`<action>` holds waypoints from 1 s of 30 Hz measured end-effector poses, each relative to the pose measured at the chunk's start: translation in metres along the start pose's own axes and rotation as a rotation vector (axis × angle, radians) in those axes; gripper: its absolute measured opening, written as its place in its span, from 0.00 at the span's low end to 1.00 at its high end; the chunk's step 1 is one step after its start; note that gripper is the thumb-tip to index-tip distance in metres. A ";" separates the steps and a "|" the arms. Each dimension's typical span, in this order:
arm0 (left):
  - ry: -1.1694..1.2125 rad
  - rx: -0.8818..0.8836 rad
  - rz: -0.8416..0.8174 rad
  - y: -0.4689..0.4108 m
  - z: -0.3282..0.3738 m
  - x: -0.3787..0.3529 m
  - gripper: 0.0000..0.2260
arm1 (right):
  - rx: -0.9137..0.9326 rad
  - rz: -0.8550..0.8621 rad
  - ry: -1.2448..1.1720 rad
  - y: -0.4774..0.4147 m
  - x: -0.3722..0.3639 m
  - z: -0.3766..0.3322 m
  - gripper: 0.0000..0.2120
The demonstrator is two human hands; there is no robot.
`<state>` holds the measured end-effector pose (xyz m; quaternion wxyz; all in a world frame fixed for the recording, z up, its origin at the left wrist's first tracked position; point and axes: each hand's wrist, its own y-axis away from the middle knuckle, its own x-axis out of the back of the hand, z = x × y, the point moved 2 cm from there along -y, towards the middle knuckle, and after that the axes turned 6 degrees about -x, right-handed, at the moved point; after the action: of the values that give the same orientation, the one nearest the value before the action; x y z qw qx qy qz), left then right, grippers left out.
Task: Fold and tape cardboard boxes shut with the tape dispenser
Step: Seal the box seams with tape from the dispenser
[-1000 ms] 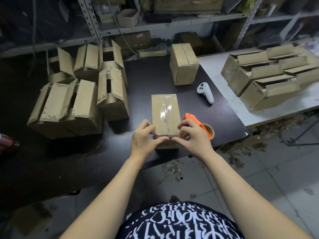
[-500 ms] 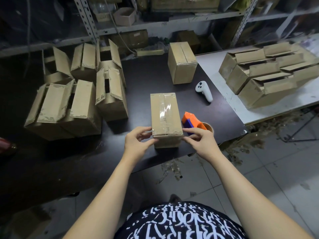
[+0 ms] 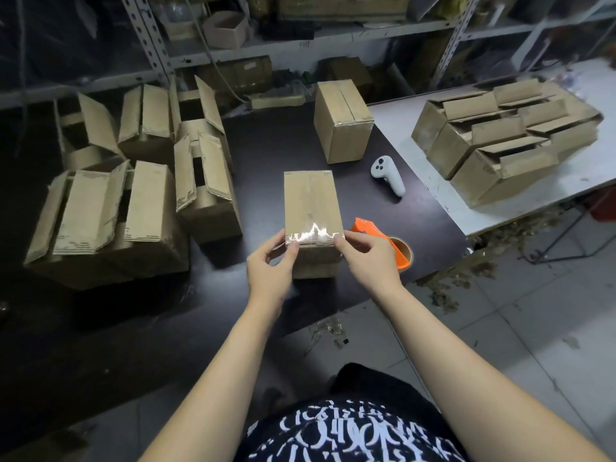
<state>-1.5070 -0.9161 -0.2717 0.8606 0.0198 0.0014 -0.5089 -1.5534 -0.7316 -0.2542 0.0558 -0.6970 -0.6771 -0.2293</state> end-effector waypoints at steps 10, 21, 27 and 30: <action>-0.145 -0.058 0.066 -0.085 -0.001 -0.033 0.14 | -0.021 -0.067 0.013 -0.093 -0.019 -0.039 0.11; -0.284 -0.056 0.080 -0.213 0.007 -0.099 0.12 | -0.042 -0.076 0.012 -0.240 -0.030 -0.083 0.10; -0.322 -0.012 0.085 -0.247 0.017 -0.127 0.11 | -0.098 0.015 -0.081 -0.279 -0.028 -0.093 0.07; -0.323 0.020 0.056 -0.258 0.027 -0.131 0.13 | -0.127 0.037 -0.114 -0.284 -0.026 -0.099 0.05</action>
<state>-1.7964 -0.9261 -0.2505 0.8633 -0.0534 -0.1425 -0.4812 -1.8527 -0.7720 -0.2426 -0.0229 -0.7235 -0.6503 -0.2307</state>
